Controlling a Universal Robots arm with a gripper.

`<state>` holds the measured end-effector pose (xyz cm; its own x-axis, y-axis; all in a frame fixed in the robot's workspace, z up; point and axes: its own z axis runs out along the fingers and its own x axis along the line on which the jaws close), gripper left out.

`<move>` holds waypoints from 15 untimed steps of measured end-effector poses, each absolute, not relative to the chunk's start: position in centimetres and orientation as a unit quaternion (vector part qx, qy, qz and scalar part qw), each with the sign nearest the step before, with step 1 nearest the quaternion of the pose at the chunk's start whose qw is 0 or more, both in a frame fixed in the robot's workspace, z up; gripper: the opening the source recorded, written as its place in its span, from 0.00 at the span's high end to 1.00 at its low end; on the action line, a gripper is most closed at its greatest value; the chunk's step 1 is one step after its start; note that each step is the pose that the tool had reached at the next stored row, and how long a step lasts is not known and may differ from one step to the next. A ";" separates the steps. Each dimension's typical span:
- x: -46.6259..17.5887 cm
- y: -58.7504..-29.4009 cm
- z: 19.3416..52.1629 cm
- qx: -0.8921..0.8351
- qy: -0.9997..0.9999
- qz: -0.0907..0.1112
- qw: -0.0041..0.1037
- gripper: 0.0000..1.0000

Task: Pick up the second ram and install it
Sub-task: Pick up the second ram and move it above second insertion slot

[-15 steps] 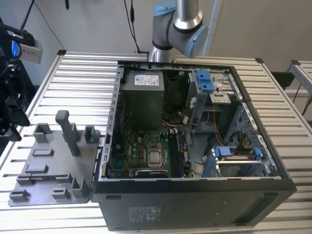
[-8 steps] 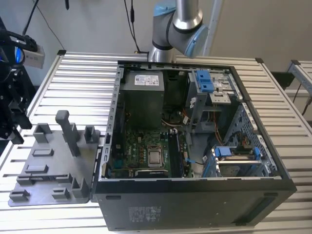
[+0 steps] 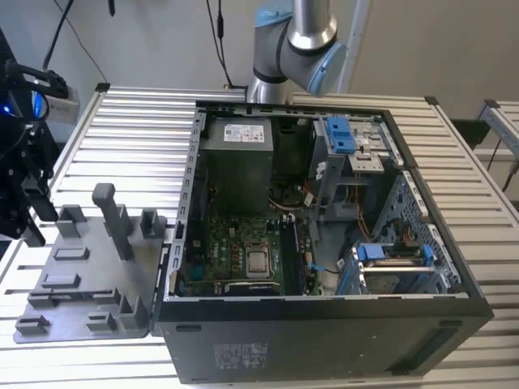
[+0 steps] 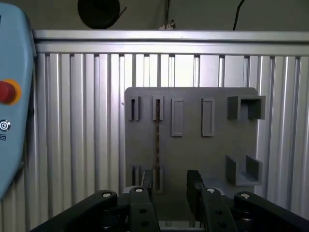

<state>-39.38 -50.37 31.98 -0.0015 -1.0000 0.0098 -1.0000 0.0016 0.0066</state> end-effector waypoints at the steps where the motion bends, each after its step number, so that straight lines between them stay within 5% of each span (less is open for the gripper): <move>1: -39.4 -50.4 31.8 0.707 -0.708 0.001 0.006 0.58; 15: -39.3 -50.4 30.3 0.706 -0.708 0.001 0.006 0.58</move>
<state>-39.33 -50.37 30.35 -0.0018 -0.9999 0.0106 -1.0000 0.0019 0.0068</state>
